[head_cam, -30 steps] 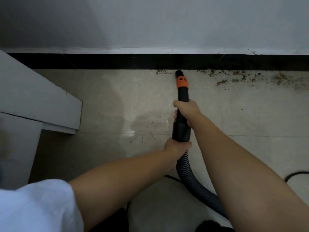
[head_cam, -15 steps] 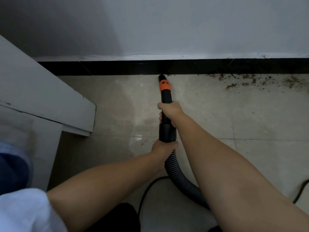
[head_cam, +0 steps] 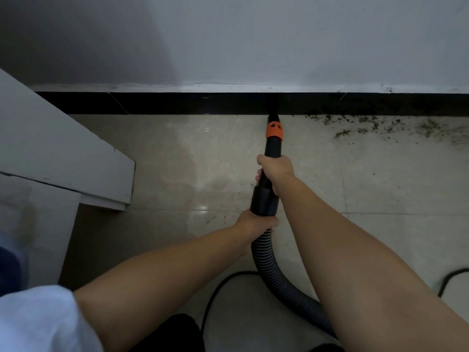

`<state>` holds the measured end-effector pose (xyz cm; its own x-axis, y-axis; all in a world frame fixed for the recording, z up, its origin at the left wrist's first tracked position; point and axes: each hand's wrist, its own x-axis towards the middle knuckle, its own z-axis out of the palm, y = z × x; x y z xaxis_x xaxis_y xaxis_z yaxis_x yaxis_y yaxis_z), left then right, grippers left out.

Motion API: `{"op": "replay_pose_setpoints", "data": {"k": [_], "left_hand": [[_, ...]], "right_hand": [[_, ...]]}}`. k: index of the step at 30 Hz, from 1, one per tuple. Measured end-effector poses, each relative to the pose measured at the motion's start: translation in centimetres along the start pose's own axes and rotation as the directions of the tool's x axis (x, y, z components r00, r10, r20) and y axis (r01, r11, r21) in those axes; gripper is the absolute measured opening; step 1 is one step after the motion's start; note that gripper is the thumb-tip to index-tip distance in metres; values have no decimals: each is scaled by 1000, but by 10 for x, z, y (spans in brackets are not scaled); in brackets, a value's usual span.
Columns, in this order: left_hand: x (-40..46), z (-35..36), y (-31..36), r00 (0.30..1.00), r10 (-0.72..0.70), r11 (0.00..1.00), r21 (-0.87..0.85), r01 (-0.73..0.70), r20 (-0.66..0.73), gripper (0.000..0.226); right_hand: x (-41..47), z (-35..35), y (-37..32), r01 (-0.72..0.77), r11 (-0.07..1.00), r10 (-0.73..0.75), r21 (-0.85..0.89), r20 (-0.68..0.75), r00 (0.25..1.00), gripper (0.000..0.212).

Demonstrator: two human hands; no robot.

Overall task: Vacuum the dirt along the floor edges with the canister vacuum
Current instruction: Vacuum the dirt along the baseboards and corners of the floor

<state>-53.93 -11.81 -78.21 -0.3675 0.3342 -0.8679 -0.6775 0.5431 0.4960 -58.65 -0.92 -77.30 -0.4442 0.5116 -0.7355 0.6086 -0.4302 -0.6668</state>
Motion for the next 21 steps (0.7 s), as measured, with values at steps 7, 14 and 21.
{"op": "replay_pose_setpoints", "data": {"k": [7,14,21], "left_hand": [[3,30,14,998,12,999,47,-15,69,11],[6,57,29,993,9,997,75,-17,114,11],[8,47,21,999,-1,1000,8,1,36,11]], "right_hand": [[8,-42,-7,-34,998,38,55,-69,997,22],[19,-76,-14,-38,996,47,77,-117,992,21],[17,-49,-16,-15,1000,15,12,-42,999,19]]}}
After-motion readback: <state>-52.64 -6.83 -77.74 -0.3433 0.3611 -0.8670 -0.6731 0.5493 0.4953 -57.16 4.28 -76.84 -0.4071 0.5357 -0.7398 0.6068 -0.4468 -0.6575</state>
